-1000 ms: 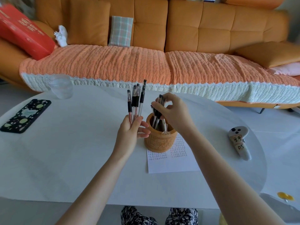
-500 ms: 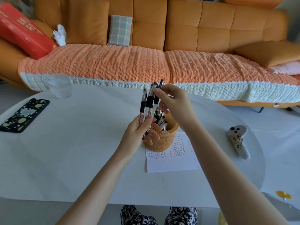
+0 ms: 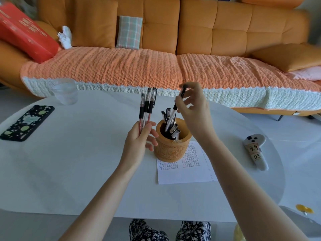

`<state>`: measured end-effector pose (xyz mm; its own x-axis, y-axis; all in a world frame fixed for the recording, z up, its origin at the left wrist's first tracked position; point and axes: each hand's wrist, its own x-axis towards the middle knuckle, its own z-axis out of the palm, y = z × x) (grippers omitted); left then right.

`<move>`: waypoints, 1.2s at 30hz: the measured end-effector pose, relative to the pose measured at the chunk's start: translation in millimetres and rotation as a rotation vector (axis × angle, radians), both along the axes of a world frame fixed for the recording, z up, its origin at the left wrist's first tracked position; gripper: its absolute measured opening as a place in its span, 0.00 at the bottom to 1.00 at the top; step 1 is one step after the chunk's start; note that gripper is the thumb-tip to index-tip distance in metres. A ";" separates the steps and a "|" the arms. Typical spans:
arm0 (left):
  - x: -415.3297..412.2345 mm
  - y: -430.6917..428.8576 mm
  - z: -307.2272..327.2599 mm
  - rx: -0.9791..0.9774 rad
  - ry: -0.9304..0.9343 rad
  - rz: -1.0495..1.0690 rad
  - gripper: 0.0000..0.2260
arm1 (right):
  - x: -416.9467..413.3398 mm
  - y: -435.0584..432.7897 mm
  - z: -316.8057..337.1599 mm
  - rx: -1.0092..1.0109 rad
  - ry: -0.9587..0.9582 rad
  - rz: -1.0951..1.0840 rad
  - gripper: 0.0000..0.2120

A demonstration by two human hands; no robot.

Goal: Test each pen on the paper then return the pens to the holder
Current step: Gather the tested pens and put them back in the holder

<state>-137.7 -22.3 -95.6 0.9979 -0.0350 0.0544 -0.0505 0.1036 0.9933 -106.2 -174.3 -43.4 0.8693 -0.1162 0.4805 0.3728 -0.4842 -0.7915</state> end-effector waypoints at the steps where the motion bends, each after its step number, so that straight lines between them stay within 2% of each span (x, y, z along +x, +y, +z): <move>1: -0.5 -1.0 0.3 0.000 0.003 -0.016 0.08 | 0.0 0.3 -3.1 -0.081 0.042 -0.013 0.09; 3: -1.1 -2.3 1.0 0.002 0.003 -0.040 0.08 | 0.6 -0.7 -7.7 -0.147 0.119 -0.027 0.09; 8: -3.3 -3.9 6.1 -0.025 -0.010 -0.116 0.08 | 1.5 -3.3 -1.2 -0.011 0.144 -0.030 0.16; 12: -4.3 -7.8 13.0 -0.025 -0.026 -0.179 0.09 | 4.6 4.4 12.4 0.136 0.178 0.086 0.16; 18: -6.7 -8.6 16.8 -0.013 -0.026 -0.215 0.10 | 4.9 8.1 12.0 0.215 0.221 0.126 0.11; 23: -9.2 -9.0 16.6 0.010 -0.043 -0.242 0.11 | 2.3 3.8 7.6 0.215 0.238 0.189 0.17; 27: -4.3 -6.4 16.6 -0.005 -0.054 -0.158 0.09 | 2.0 -1.7 8.7 0.349 0.166 0.137 0.13; 30: -0.3 0.1 15.4 -0.045 -0.016 -0.075 0.09 | 1.8 -17.9 17.4 0.454 0.059 0.017 0.09; 33: 1.6 2.9 11.4 -0.012 0.000 -0.032 0.09 | 2.7 -32.7 21.2 0.401 -0.043 -0.106 0.07; 36: 1.8 -0.9 8.1 0.049 0.003 -0.033 0.09 | 5.4 -38.2 13.5 0.266 -0.040 -0.172 0.09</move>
<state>-135.8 -23.2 -87.5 0.9963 -0.0706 0.0486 -0.0446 0.0569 0.9974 -100.8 -212.5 -29.9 0.8072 -0.3860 0.4466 0.3364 -0.3208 -0.8854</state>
